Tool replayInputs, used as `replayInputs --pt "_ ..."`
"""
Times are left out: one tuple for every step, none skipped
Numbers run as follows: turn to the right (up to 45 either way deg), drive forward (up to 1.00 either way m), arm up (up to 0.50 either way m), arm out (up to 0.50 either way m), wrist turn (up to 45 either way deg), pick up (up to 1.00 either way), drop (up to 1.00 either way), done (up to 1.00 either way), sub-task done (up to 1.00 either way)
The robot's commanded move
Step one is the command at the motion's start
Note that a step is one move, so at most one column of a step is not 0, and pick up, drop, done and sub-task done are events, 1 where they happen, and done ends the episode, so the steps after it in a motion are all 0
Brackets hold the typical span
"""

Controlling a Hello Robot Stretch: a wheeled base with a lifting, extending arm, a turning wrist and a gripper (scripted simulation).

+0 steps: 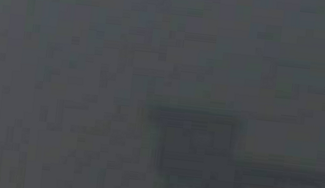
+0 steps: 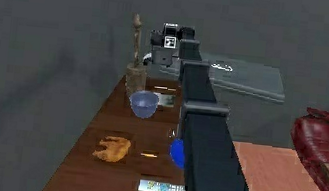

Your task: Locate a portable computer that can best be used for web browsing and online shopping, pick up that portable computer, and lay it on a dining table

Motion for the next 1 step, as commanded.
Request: replayInputs --pt "0.0 0.0 -0.14 0.0 0.0 0.0 0.0 0.0 0.0"
